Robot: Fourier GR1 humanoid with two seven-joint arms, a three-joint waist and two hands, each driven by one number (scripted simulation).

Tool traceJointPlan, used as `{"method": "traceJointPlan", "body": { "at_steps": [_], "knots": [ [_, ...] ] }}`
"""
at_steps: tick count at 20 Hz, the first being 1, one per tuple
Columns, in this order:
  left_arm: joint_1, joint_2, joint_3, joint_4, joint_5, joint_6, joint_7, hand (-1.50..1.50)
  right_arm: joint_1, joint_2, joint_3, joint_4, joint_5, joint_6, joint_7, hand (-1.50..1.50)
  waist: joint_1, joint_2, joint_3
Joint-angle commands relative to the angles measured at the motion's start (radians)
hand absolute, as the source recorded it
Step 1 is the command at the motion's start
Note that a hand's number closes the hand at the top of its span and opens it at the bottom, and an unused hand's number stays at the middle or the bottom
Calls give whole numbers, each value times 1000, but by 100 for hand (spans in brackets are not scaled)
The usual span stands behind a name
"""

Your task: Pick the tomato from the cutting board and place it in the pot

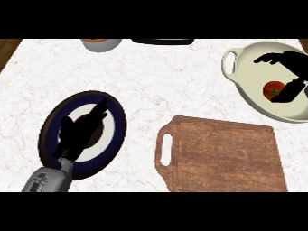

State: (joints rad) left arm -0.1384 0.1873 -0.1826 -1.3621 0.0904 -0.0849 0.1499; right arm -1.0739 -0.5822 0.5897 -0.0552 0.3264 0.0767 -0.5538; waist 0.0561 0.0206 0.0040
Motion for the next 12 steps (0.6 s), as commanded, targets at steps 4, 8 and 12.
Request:
{"method": "traceJointPlan", "body": {
  "at_steps": [4, 8, 12],
  "knots": [
    [35, 14, 12, -6, -1, 0, -9, 0, -34, 18, -290, -11, -286, 78, -97, -150, -15, -8, 0],
    [-15, 38, 44, 5, 14, -17, 13, 0, -59, -44, -418, 29, -408, 78, -56, -150, -22, -3, -1],
    [40, -6, -1, -10, -14, 7, -12, 0, -77, -129, -506, 49, -493, 105, -24, -150, -9, 0, 0]
  ]
}}
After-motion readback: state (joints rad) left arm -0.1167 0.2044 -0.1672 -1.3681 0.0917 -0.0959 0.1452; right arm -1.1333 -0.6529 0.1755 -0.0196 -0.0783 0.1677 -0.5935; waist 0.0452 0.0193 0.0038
